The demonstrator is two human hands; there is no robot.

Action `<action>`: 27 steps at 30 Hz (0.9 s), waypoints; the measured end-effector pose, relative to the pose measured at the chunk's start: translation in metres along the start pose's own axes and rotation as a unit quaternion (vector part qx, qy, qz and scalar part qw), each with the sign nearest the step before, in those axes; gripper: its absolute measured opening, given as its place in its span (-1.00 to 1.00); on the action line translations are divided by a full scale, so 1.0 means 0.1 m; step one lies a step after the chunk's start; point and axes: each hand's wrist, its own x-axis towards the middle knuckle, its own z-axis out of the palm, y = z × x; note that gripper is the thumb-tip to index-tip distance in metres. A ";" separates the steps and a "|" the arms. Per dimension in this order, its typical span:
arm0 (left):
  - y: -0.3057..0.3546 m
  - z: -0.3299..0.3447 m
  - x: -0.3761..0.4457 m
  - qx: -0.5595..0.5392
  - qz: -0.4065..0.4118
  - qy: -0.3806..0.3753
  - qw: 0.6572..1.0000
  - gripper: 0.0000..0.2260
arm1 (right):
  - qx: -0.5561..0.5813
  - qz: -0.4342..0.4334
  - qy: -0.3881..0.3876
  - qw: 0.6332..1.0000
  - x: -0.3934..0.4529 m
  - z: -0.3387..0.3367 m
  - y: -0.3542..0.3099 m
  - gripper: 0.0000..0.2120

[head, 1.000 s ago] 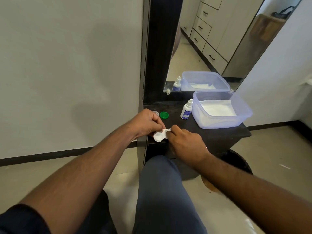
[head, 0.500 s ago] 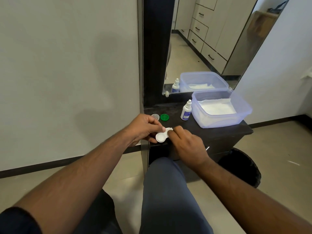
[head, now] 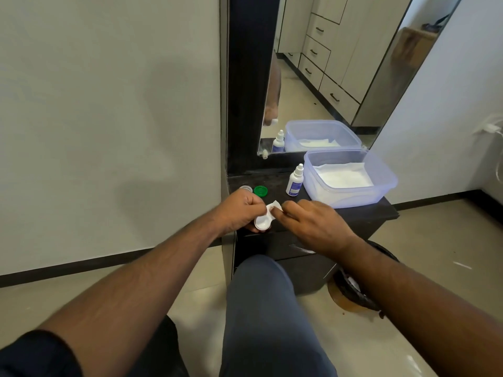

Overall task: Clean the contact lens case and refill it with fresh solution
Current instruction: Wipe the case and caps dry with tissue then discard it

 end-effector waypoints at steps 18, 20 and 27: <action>-0.10 -0.02 0.02 -0.018 0.004 0.003 1.000 -0.85 | 0.805 0.569 0.101 0.135 0.25 -0.20 -0.43 -0.90; -0.10 -0.01 0.04 -0.021 -0.004 0.006 1.000 -0.85 | 0.806 0.562 0.149 0.112 0.19 -0.21 -0.40 -0.88; -0.08 -0.04 0.07 -0.034 -0.027 -0.013 0.999 -0.80 | 0.544 0.459 0.103 0.695 0.16 -0.20 -0.19 -0.82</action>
